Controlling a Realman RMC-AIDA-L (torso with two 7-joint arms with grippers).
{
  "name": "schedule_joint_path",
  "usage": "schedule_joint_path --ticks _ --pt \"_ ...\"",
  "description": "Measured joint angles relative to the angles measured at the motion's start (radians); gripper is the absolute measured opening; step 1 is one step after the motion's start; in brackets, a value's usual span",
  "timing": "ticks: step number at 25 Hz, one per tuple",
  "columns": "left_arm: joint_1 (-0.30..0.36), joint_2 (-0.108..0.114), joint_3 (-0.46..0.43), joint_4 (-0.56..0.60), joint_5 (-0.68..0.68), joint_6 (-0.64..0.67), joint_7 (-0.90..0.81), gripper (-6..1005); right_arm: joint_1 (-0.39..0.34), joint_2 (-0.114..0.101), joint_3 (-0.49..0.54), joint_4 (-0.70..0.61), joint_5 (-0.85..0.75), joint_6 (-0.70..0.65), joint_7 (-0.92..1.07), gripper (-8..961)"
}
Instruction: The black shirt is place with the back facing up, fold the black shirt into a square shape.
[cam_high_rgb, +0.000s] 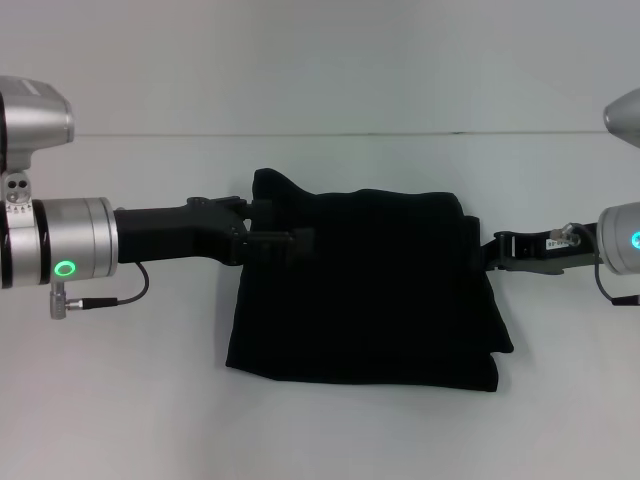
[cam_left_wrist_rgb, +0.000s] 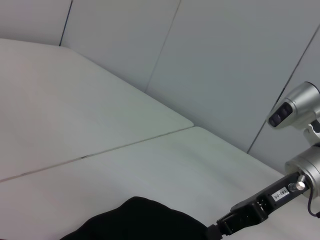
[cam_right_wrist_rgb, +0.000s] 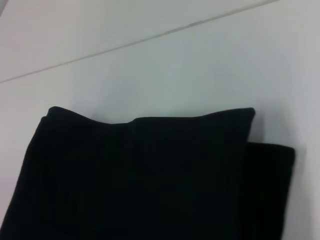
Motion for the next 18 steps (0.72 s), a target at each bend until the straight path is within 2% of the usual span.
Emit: schedule_joint_path --ticks 2,13,18 --pt "0.000 0.000 0.000 -0.001 0.000 -0.001 0.000 921 -0.007 -0.004 0.004 -0.001 0.003 0.000 -0.012 86" --pt "-0.010 0.000 0.000 -0.011 0.000 -0.003 -0.006 921 -0.024 -0.008 0.008 -0.004 0.017 -0.036 -0.006 317" --pt "-0.012 0.003 0.000 -0.014 0.000 -0.003 -0.006 921 -0.024 0.004 0.006 -0.001 0.016 -0.015 -0.005 528"
